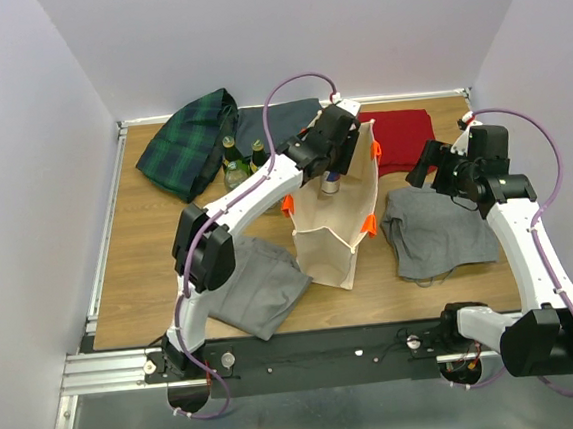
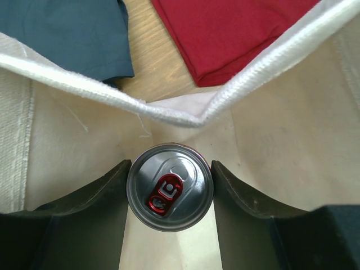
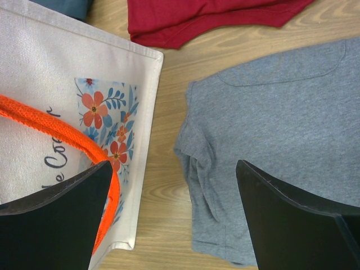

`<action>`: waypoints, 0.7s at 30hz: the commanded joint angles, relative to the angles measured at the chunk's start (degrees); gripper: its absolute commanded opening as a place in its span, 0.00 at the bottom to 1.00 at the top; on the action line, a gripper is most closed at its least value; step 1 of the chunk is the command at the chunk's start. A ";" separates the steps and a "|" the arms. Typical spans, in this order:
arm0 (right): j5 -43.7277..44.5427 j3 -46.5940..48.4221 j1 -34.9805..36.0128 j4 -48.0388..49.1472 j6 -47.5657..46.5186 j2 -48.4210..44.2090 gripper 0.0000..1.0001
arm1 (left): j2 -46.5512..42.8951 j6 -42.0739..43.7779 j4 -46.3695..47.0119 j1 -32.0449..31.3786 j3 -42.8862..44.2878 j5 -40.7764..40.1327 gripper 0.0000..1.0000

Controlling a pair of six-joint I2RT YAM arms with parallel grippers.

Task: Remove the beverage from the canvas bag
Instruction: Adjust the drink in the canvas bag.

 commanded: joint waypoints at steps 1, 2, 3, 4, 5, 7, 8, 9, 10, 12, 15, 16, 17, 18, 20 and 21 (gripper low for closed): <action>0.17 -0.75 -0.38 0.85 -0.61 -0.62 1.00 | -5.29 1.15 2.67 -0.23 -0.77 2.46 0.00; 0.17 -0.75 -0.47 0.85 -0.52 -0.62 1.00 | -5.38 1.23 2.93 -0.23 -0.95 2.55 0.00; 0.17 -0.75 -0.38 0.85 -0.52 -0.53 1.00 | -5.81 1.15 3.11 -0.23 -1.30 2.64 0.00; 0.08 -0.66 -0.38 0.85 -0.52 -0.53 1.00 | -5.99 1.15 3.37 -0.23 -2.00 2.64 0.00; 0.17 -0.66 -0.38 0.85 -0.52 -0.62 1.00 | -6.08 1.23 4.25 -0.23 -2.53 2.64 0.00; 0.08 -0.66 -0.38 0.77 -0.52 -0.62 1.00 | -6.43 0.71 5.57 -0.23 -4.97 2.64 0.00; 0.08 -0.75 -0.38 0.77 -0.52 -0.70 1.00 | -6.61 0.36 7.23 -0.23 -5.95 2.90 0.00; 0.00 -0.75 -0.38 0.85 -0.52 -0.79 1.00 | -6.52 -0.43 8.03 -0.23 -6.83 3.16 0.00; 0.00 -0.75 -0.38 0.77 -0.52 -0.79 1.00 | -6.43 -0.96 8.82 -0.32 -8.66 3.77 0.00; 0.00 -0.66 -0.38 0.68 -0.52 -0.88 1.00 | -6.52 -2.10 11.80 -0.41 -10.78 3.96 0.00; 0.17 -0.66 -0.38 0.59 -0.52 -1.06 1.00 | -6.61 -3.60 15.67 -0.67 -14.91 2.82 0.00; 0.08 -0.66 -0.47 0.59 -0.52 -1.06 1.00 | -6.96 -3.77 16.72 -0.76 -16.75 2.55 0.00; 0.00 -0.66 -0.38 0.59 -0.52 -1.06 1.00 | -7.05 -4.04 18.65 -0.85 -17.81 1.85 0.00; 0.00 -0.66 -0.47 0.59 -0.52 -1.14 1.00 | -7.22 -4.13 19.28 -0.94 -18.52 1.59 0.00; 0.08 -0.57 -0.38 0.50 -0.52 -0.97 1.00 | -7.31 -4.39 20.51 -1.11 -19.84 1.06 0.00; 0.26 -0.49 -0.38 0.50 -0.60 -0.88 1.00 | -7.31 -4.56 20.51 -1.20 -20.19 0.10 0.00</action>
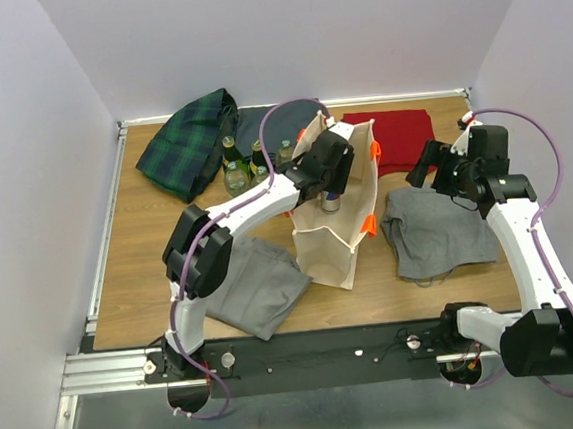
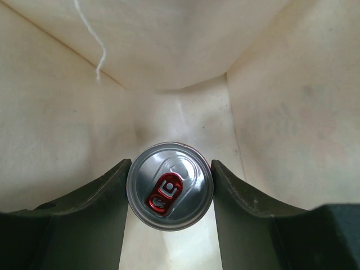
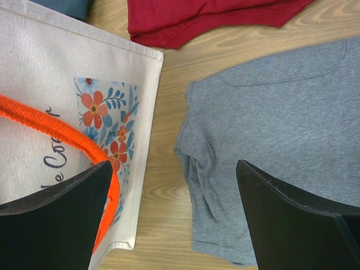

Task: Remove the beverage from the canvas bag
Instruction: Adjust the drink in the canvas bag.

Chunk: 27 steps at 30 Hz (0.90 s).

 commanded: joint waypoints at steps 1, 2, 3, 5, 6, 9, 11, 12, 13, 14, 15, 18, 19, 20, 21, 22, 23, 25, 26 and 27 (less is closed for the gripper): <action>0.17 -0.49 -0.47 0.42 -0.61 -0.86 1.00 | -2.94 -1.97 6.94 -0.87 -2.29 -2.66 0.01; 0.26 -0.40 -0.38 0.41 -0.61 -0.68 1.00 | -3.03 -1.88 6.86 -0.87 -2.30 -2.75 0.10; 0.26 -0.49 -0.38 0.41 -0.52 -0.77 1.00 | -2.94 -1.88 6.68 -0.87 -2.30 -2.58 0.13; 0.26 -0.31 -0.38 0.33 -0.61 -0.51 1.00 | -3.03 -1.88 5.98 -0.96 -1.95 -2.40 0.23; 0.26 -0.31 -0.38 0.41 -0.52 -0.59 1.00 | -3.12 -1.88 5.71 -1.05 -1.86 -2.49 0.27; 0.26 -0.31 -0.38 0.41 -0.61 -0.42 1.00 | -3.12 -1.96 4.40 -1.05 -1.16 -2.93 0.44; 0.26 -0.31 -0.38 0.50 -0.61 -0.51 1.00 | -3.29 -1.97 3.52 -1.05 -0.89 -2.93 0.49; 0.26 -0.40 -0.38 0.59 -0.52 -0.51 1.00 | -3.29 -2.05 3.25 -1.14 -0.72 -3.02 0.51; 0.26 -0.49 -0.38 0.59 -0.60 -0.33 1.00 | -3.20 -1.97 2.90 -1.14 -0.63 -2.93 0.54; 0.09 -0.49 -0.38 0.68 -0.61 -0.42 1.00 | -3.12 -1.97 2.20 -1.14 -0.19 -3.19 0.59; 0.08 -0.49 -0.38 0.68 -0.61 -0.42 1.00 | -3.12 -2.14 1.94 -1.14 -0.01 -3.28 0.61; 0.26 -0.57 -0.38 0.77 -0.60 -0.51 1.00 | -2.85 -1.97 1.32 -1.14 0.43 -3.37 0.62; 0.26 -0.75 -0.38 0.85 -0.52 -0.51 1.00 | -2.77 -1.88 1.14 -1.14 0.69 -3.37 0.62; 0.17 -0.75 -0.38 0.85 -0.52 -0.51 1.00 | -2.59 -1.96 0.71 -1.14 0.86 -3.37 0.68; 0.17 -0.75 -0.38 0.85 -0.52 -0.51 1.00 | -2.50 -1.97 0.44 -1.14 1.13 -3.37 0.69; 0.17 -0.75 -0.38 0.85 -0.60 -0.51 1.00 | -2.24 -1.97 0.26 -1.22 1.30 -3.28 0.69; 0.17 -0.75 -0.38 0.85 -0.52 -0.51 1.00 | -2.32 -2.05 0.18 -1.23 1.31 -3.28 0.69; 0.26 -0.66 -0.47 0.85 -0.60 -0.51 1.00 | -2.32 -2.14 0.09 -1.31 1.31 -3.37 0.71; 0.26 -0.66 -0.38 0.85 -0.61 -0.51 1.00 | -2.24 -2.14 0.09 -1.40 1.31 -3.46 0.72; 0.26 -0.66 -0.38 0.85 -0.52 -0.51 1.00 | -2.15 -2.14 0.00 -1.40 1.31 -3.55 0.72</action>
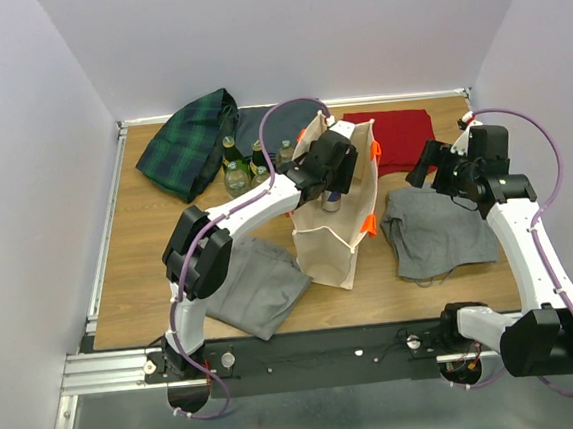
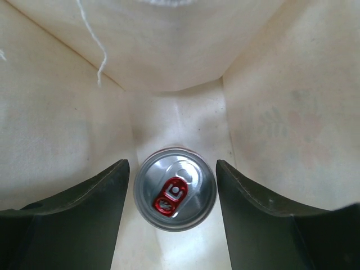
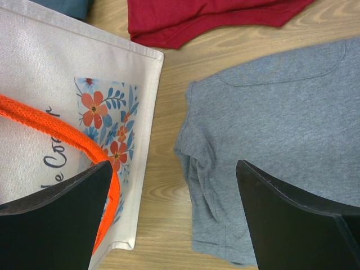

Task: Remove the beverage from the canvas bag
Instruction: Adjust the drink in the canvas bag, then take out the drink from the canvas bag.

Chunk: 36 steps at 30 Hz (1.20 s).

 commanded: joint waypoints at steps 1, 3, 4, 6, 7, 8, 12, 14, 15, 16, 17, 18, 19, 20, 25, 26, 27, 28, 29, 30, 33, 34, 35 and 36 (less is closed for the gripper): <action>0.17 -0.66 -0.38 0.85 -0.52 -0.44 1.00 | -1.43 -0.65 -0.35 -0.61 1.55 -1.86 0.72; 0.26 -0.66 -0.47 0.85 -0.61 -0.53 1.00 | -1.34 -0.66 -0.70 -0.70 1.72 -2.04 0.72; 0.17 -0.66 -0.38 0.85 -0.61 -0.53 1.00 | -1.34 -0.66 -0.79 -0.70 1.72 -2.04 0.72; 0.17 -0.75 -0.47 0.85 -0.52 -0.53 1.00 | -1.16 -0.57 -1.14 -0.70 1.72 -2.04 0.72; 0.26 -0.75 -0.38 0.94 -0.52 -0.62 1.00 | -0.99 -0.65 -1.23 -0.70 1.72 -2.13 0.72; 0.26 -0.75 -0.38 0.94 -0.52 -0.62 1.00 | -0.90 -0.66 -1.23 -0.70 1.90 -2.13 0.73; 0.08 -0.75 -0.38 0.85 -0.52 -0.62 1.00 | -0.11 -0.13 -0.61 -0.79 2.42 -2.13 0.66; 0.17 -0.75 -0.38 0.85 -0.61 -0.62 1.00 | 0.86 0.05 -1.49 -0.79 3.91 -2.30 0.66; 0.17 -0.75 -0.38 0.85 -0.61 -0.70 1.00 | 1.03 0.40 -1.58 -0.79 4.09 -2.39 0.66; 0.26 -0.75 -0.38 0.85 -0.61 -0.70 1.00 | 1.21 0.40 -1.58 -0.79 4.36 -2.39 0.66; 0.26 -0.75 -0.47 0.85 -0.61 -0.70 1.00 | 1.38 0.57 -1.58 -0.79 4.62 -2.22 0.62; 0.26 -0.75 -0.38 0.85 -0.61 -0.62 1.00 | 1.39 0.66 -1.67 -0.79 4.88 -2.21 0.61; 0.35 -0.75 -0.38 0.85 -0.61 -0.62 1.00 | 1.47 0.75 -1.76 -0.79 5.06 -2.13 0.60; 0.35 -0.75 -0.38 0.85 -0.61 -0.62 1.00 | 1.56 0.75 -1.93 -0.79 5.24 -2.13 0.60; 0.35 -0.75 -0.38 0.94 -0.52 -0.62 1.00 | 1.82 0.75 -2.46 -0.79 5.33 -1.78 0.24; 0.26 -0.75 -0.38 0.94 -0.60 -0.62 1.00 | 1.65 0.75 -2.72 -0.79 5.33 -1.51 0.13; 0.26 -0.84 -0.38 0.94 -0.61 -0.62 1.00 | 1.65 0.75 -2.81 -0.79 5.33 -1.25 0.07; 0.35 -0.84 -0.38 0.94 -0.52 -0.70 1.00 | 1.47 0.75 -2.81 -0.79 5.33 -1.16 0.00; 0.35 -0.84 -0.38 1.12 -0.60 -0.70 1.00 | 1.56 0.92 -3.07 -0.79 5.41 -0.99 0.00; 0.26 -0.75 -0.38 1.03 -0.52 -0.70 1.00 | 1.47 1.10 -3.34 -0.79 5.59 -0.90 0.00; 0.26 -0.84 -0.38 0.94 -0.61 -0.70 1.00 | 1.30 1.89 -4.48 -0.88 6.73 -0.72 0.00; 0.26 -0.84 -0.38 0.94 -0.61 -0.70 1.00 | 0.69 2.07 -4.48 -0.96 6.99 -0.72 0.00; 0.26 -0.75 -0.38 0.94 -0.61 -0.70 1.00 | 0.33 2.16 -4.66 -0.97 7.34 -0.63 0.00; 0.35 -0.75 -0.38 0.94 -0.52 -0.70 1.00 | -0.02 2.59 -4.74 -0.97 7.61 -0.63 0.00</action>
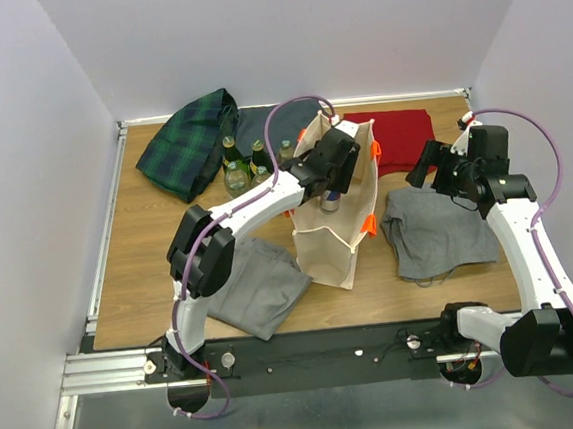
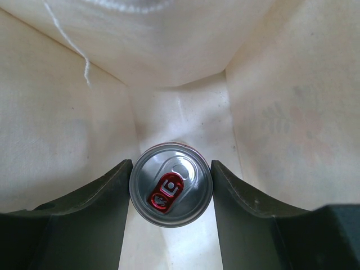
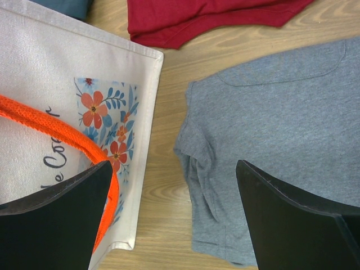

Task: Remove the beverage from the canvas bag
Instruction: Take out the drink from the canvas bag.

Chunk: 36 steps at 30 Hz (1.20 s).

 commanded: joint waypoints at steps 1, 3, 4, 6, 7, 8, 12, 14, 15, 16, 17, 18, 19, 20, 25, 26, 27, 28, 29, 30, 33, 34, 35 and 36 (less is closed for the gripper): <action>0.26 -0.68 -0.38 0.79 -0.60 -0.70 1.00 | -2.16 1.81 -0.18 -0.44 3.78 0.22 0.00; 0.43 -0.68 -0.38 0.79 -0.52 -0.70 1.00 | -2.43 2.42 -0.79 -0.44 4.75 0.66 0.00; 0.35 -0.77 -0.38 0.88 -0.52 -0.79 1.00 | -2.52 2.86 -1.32 -0.44 5.28 0.83 0.00; 0.35 -0.69 -0.47 0.88 -0.52 -0.70 1.00 | -2.60 3.22 -2.64 -0.44 6.95 1.10 0.00; 0.35 -0.68 -0.38 0.88 -0.60 -0.70 1.00 | -2.87 3.57 -2.99 -0.44 7.39 1.36 0.00; 0.43 -0.68 -0.38 0.88 -0.61 -0.62 1.00 | -3.04 3.57 -3.25 -0.44 8.09 1.54 0.00; 0.35 -0.51 -0.38 0.79 -0.52 -0.53 1.00 | -4.01 4.01 -4.66 -0.44 9.59 1.80 0.00; 0.26 -0.33 -0.38 0.70 -0.61 -0.62 1.00 | -4.36 4.18 -5.36 -0.44 10.29 1.89 0.00; 0.26 -0.51 -0.38 0.70 -0.52 -0.62 1.00 | -4.45 4.27 -5.71 -0.44 10.55 1.89 0.00; 0.26 -0.42 -0.38 0.70 -0.60 -0.62 1.00 | -4.71 4.36 -5.89 -0.44 10.73 1.98 0.00; 0.26 -0.42 -0.38 0.70 -0.52 -0.62 1.00 | -4.80 4.45 -6.07 -0.44 11.08 2.06 0.00; 0.17 -0.42 -0.38 0.70 -0.60 -0.70 1.00 | -4.98 4.53 -6.50 -0.44 11.34 2.24 0.00; 0.17 -0.33 -0.38 0.70 -0.61 -0.62 1.00 | -5.07 4.62 -6.77 -0.44 11.61 2.33 0.00; 0.17 -0.33 -0.47 0.61 -0.61 -0.70 1.00 | -5.07 4.62 -7.12 -0.44 12.04 2.50 0.00; -0.09 -0.42 -0.38 0.70 -0.52 -0.79 1.00 | -5.77 4.80 -9.05 -0.44 13.10 3.91 0.00; -0.09 -0.42 -0.47 0.70 -0.52 -0.79 1.00 | -5.94 4.80 -9.40 -0.44 13.71 4.09 0.00; -0.27 -0.33 -0.38 0.70 -0.52 -0.79 1.00 | -6.03 4.71 -10.10 -0.44 14.07 4.17 0.00; -0.18 -0.33 -0.38 0.61 -0.52 -0.79 1.00 | -6.12 4.89 -10.54 -0.44 14.42 4.35 0.00; -0.09 -0.25 -0.38 0.61 -0.52 -0.79 1.00 | -6.12 4.89 -10.90 -0.35 15.21 4.44 0.00; -0.09 -0.25 -0.38 0.53 -0.52 -0.79 1.00 | -6.30 4.97 -11.60 -0.44 15.56 4.53 0.00; -0.18 -0.16 -0.38 0.44 -0.52 -0.88 1.00 | -6.82 5.24 -12.39 -0.44 16.44 5.05 0.00; -0.27 -0.24 -0.38 0.44 -0.52 -0.88 1.00 | -7.00 5.33 -12.66 -0.44 16.62 5.23 0.00; -0.18 -0.25 -0.38 0.35 -0.52 -0.97 1.00 | -7.17 5.33 -12.92 -0.44 17.32 5.58 0.00; -0.09 -0.25 -0.38 0.35 -0.52 -1.06 1.00 | -7.09 5.50 -13.71 -0.44 17.76 6.02 0.00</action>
